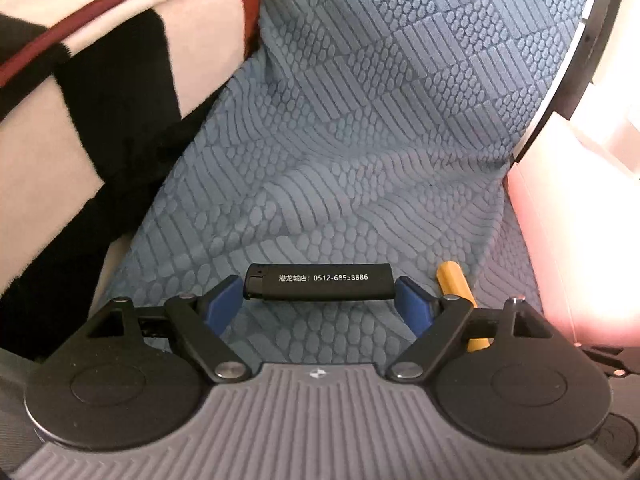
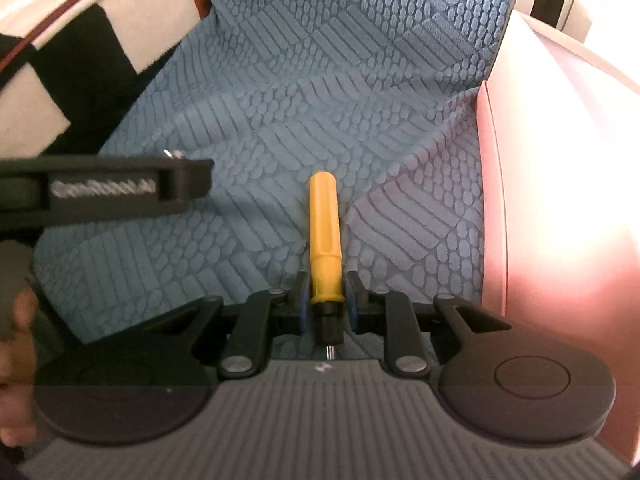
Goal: Organize rigid objects
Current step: 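Carry the held USB stick and screwdriver over the pink box with both tools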
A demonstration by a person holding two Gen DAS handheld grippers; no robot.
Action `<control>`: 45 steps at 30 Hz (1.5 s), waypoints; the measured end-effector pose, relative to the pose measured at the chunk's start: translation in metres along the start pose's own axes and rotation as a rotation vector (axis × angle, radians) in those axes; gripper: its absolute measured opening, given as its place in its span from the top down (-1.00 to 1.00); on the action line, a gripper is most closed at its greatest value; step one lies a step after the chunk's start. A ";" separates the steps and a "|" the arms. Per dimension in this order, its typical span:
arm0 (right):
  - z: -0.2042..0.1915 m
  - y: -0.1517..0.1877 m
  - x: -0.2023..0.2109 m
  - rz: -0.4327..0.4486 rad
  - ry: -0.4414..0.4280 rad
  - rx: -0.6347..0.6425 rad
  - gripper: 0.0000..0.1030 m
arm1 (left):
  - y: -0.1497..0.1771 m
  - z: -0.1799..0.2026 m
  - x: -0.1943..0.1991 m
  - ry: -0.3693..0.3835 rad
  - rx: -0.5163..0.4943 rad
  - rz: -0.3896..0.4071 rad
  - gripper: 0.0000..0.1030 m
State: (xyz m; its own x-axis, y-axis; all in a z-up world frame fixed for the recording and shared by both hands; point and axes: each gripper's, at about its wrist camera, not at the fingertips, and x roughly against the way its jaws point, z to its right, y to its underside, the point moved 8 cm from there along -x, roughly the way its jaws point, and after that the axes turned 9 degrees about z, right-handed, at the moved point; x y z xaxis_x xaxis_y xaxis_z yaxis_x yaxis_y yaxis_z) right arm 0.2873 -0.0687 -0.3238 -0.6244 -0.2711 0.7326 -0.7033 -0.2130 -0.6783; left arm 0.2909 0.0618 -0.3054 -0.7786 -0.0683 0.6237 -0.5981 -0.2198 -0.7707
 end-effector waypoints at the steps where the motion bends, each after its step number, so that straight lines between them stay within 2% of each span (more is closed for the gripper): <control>1: 0.000 -0.001 -0.001 -0.004 -0.009 -0.004 0.55 | 0.000 0.000 0.001 0.000 0.004 0.001 -0.66; 3: 0.001 -0.004 -0.003 -0.012 -0.017 -0.008 0.55 | -0.002 -0.001 0.001 0.002 0.009 0.004 -0.66; 6: 0.003 -0.005 -0.007 -0.016 -0.015 -0.011 0.41 | -0.003 0.001 0.003 0.001 0.005 0.008 -0.66; 12: -0.001 -0.012 -0.015 0.003 -0.037 0.033 0.45 | -0.003 0.001 0.003 0.015 0.008 0.004 -0.66; 13: -0.002 -0.014 -0.017 0.007 -0.044 0.030 0.58 | -0.004 0.000 0.003 0.016 0.006 0.004 -0.66; 20: -0.003 -0.020 -0.012 0.030 -0.031 -0.003 0.59 | -0.012 -0.001 0.011 0.035 0.011 0.039 -0.66; 23: -0.003 -0.030 0.003 0.073 -0.013 0.003 0.59 | -0.015 -0.001 0.022 0.044 0.001 0.067 -0.66; 33: 0.011 -0.058 0.076 0.231 0.013 -0.088 0.59 | -0.024 0.015 0.054 0.108 -0.018 0.119 -0.66; 45: 0.022 -0.066 0.138 0.323 0.033 -0.115 0.59 | -0.038 0.036 0.087 0.156 -0.025 0.139 -0.66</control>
State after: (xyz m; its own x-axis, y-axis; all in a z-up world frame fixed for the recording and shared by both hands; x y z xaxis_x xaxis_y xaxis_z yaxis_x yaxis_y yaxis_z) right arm 0.2552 -0.1131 -0.1797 -0.8304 -0.2764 0.4839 -0.5000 -0.0138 -0.8659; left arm 0.2527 0.0292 -0.2172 -0.8727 0.0561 0.4850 -0.4861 -0.1945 -0.8520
